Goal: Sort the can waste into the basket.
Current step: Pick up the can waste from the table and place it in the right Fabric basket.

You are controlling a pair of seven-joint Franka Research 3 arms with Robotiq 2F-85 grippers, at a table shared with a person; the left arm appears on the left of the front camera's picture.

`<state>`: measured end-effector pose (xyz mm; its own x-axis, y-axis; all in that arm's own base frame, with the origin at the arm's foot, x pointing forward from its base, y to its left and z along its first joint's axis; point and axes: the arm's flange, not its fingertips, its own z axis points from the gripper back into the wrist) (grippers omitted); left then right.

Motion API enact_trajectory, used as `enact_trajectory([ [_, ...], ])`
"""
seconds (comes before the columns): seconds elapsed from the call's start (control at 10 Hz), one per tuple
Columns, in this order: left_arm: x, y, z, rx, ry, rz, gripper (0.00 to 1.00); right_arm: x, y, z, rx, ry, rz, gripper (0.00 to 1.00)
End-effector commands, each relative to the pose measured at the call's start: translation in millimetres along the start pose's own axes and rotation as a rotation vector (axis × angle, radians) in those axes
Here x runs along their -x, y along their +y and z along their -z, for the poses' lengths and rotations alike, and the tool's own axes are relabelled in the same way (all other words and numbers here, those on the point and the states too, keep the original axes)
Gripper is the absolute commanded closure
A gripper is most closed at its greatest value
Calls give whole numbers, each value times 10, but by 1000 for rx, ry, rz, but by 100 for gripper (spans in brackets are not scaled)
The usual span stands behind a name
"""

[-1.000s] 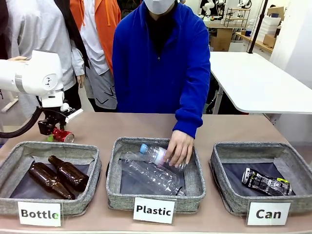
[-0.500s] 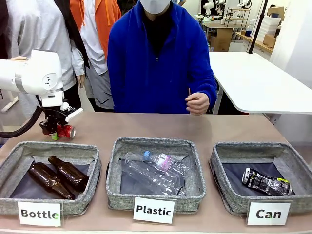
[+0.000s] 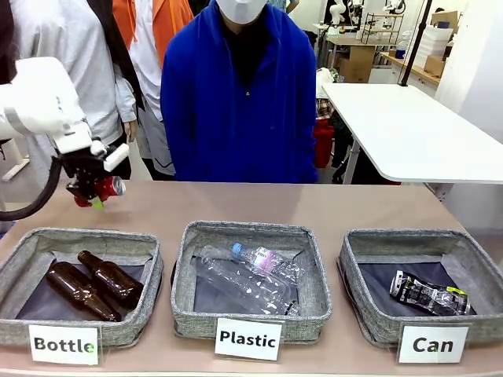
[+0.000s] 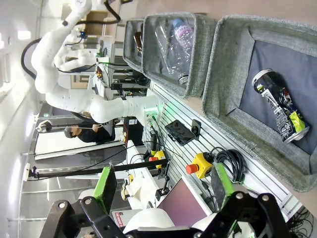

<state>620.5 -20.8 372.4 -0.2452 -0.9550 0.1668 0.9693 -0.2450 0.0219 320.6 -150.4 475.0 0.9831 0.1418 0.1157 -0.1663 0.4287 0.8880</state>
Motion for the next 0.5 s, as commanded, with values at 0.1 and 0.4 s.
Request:
enact_trajectory([
  [0.1, -3, -932, -785, -24, -332, -101, 100, 39, -11, -21, 7, 15, -26, 0],
  [0.4, 87, -1652, -885, 59, -453, 27, 100, 39, -11, -21, 7, 15, -26, 0],
])
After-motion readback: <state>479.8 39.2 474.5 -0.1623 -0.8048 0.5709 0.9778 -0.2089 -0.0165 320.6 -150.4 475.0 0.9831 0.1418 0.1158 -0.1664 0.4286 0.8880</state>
